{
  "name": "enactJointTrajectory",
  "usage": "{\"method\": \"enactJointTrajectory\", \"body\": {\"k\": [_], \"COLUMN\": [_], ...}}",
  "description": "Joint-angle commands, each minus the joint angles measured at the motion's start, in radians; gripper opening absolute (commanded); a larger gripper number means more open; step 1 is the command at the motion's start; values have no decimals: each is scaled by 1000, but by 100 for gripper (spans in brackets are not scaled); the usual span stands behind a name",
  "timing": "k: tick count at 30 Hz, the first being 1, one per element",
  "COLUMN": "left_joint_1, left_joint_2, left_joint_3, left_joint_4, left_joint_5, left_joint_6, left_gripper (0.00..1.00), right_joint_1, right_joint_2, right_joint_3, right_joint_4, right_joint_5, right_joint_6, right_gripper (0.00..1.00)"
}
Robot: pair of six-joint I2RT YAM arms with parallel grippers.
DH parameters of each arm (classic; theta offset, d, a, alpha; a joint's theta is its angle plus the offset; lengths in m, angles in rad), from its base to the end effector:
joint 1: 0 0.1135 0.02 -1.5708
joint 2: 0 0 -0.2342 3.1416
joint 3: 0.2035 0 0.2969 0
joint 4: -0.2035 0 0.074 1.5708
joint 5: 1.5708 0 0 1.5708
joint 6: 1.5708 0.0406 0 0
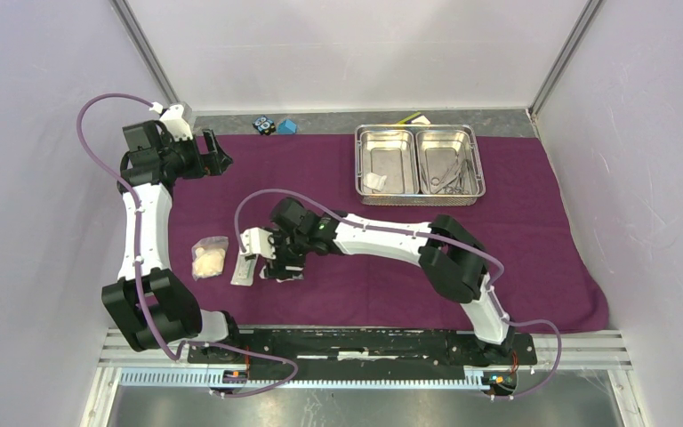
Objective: Open and lay out the surgical kit
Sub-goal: Place the medical item in the surgical kit.
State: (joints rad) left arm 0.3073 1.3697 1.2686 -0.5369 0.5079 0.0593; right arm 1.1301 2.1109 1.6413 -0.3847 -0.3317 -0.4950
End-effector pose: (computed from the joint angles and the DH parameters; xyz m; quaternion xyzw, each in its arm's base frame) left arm 0.3458 0.0890 0.3081 0.0052 0.8719 -0.1413 0.4689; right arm 0.2016 0.4585 0.1515 -0.7104 0.5931 0.2549 0.2803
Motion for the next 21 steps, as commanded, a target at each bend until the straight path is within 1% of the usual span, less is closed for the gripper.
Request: {"method": "enactJointTrajectory", "body": {"k": [1,5,9,13,14,17,21], "left_joint_1": [3,1,8,19,19,19,19], "left_joint_2": [-3,-3,-11,-45,-51,-45,-20], "left_joint_3": [41,44,40,0,-9,6,28], "left_joint_4": [12,12,26,96,112,101,84], "left_joint_5": [6,-12,-29,-21,-19,3,27], "left_joint_6": [-10,-13,-39,-49,-80,-84,-96], "left_gripper": [100,100,100,100,100,100,100], "right_joint_1": [-21,-97,-207,-344,-377,-487,-606], "right_joint_2": [-112,-162,-216,-242,-242,-214,-123], "right_joint_3": [30,24,-11,-26,-29,-12,66], "right_joint_4": [-8,-8,22,50,65,87,73], "right_joint_5": [-60,-65,-13,54,75,124,145], "right_joint_6": [36,65,67,86,94,131,183], "right_gripper": [77,76,75,75,76,76,75]}}
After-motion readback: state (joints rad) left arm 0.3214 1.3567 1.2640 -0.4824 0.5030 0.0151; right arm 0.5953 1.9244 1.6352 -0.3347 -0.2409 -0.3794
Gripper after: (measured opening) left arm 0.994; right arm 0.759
